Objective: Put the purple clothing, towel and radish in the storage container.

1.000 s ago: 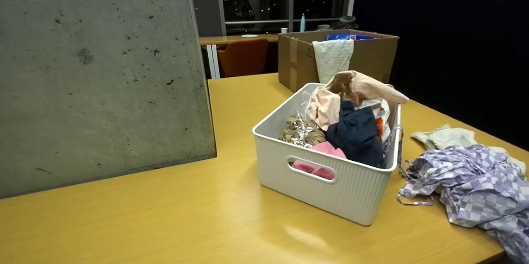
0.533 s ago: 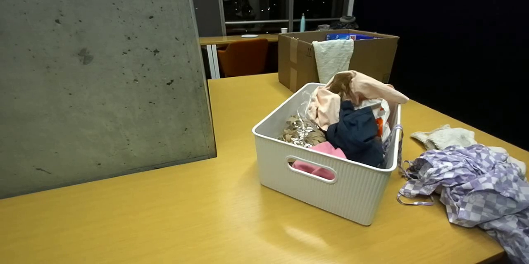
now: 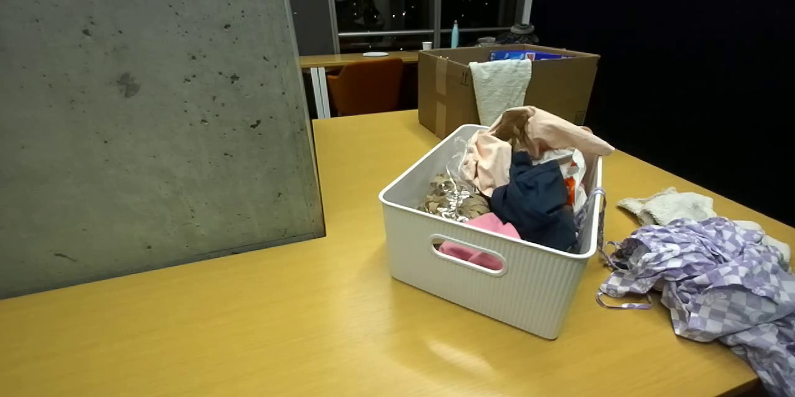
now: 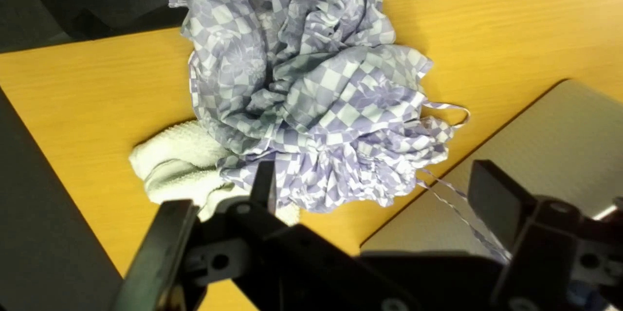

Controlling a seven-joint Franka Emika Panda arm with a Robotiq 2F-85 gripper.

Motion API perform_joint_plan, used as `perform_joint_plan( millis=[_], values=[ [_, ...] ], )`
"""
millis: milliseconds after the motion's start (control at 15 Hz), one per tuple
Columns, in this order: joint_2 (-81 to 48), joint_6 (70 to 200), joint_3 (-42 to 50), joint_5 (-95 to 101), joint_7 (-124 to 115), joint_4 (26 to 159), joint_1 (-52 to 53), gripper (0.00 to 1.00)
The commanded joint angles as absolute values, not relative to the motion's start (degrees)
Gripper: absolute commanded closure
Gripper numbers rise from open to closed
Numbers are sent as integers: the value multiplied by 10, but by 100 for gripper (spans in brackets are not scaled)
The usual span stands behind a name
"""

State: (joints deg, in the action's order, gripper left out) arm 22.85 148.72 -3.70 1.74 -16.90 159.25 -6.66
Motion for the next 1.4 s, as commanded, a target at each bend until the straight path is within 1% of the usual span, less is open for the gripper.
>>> perform_joint_plan(
  millis=[0,200,400,867,933,1000,1067,1133,1333],
  values=[
    [131,1563,-19,11,-146,1595,-64,0],
    [48,1638,-19,23,-143,1598,-63,0],
    [-4,1713,-15,34,-147,1598,-60,0],
    [-115,1819,-3,57,-149,1561,-52,0],
    [-124,1828,0,57,-148,1557,-48,15],
    [-129,1834,2,58,-148,1554,-43,26],
    [-134,1840,11,20,-118,1552,-25,32],
    [-133,1845,11,15,-115,1554,-20,42],
    [-126,1852,16,2,-102,1558,-2,65]
  ],
)
